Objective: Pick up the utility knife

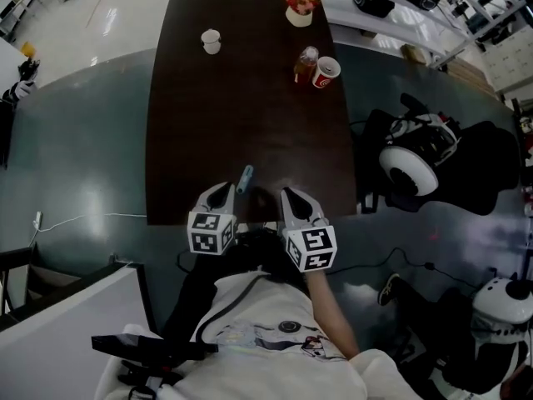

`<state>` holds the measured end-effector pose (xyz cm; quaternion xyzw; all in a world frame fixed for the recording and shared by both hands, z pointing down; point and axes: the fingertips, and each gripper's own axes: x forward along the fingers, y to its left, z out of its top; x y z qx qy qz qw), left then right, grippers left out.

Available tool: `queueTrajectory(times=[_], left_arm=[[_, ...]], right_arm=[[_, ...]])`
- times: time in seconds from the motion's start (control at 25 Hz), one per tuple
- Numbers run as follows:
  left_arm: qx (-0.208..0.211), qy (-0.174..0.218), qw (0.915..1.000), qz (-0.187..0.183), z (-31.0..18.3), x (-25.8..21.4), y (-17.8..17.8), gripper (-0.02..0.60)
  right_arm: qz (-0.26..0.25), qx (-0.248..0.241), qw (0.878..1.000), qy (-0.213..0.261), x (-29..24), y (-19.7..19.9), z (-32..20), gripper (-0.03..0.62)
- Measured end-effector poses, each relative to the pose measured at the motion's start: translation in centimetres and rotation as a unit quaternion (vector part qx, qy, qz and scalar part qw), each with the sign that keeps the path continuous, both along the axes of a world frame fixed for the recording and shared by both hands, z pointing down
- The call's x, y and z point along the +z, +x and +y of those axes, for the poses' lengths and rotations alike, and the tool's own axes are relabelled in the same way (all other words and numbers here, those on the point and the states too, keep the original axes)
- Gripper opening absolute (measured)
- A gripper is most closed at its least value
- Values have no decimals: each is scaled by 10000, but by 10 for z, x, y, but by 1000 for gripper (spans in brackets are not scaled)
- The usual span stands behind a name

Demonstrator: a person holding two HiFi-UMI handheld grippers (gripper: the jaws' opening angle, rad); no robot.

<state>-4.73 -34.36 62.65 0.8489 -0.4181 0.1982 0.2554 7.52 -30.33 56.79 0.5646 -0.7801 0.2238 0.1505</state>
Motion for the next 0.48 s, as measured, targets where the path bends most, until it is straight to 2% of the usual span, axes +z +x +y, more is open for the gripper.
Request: queueTrajectory(times=[0.24, 0.4, 0.48], left_arm=[[-41, -810, 9964, -237, 6, 46, -2, -2], [41, -1513, 9878, -360, 9, 82, -2, -2], [64, -1823, 9825, -379, 13, 101, -2, -2]], right_arm=[[-360, -166, 9965, -732, 55, 0, -16, 2], [-875, 22, 9859, -1429, 101, 4, -22, 2], [-947, 143, 9795, -1775, 125, 5, -23, 2]])
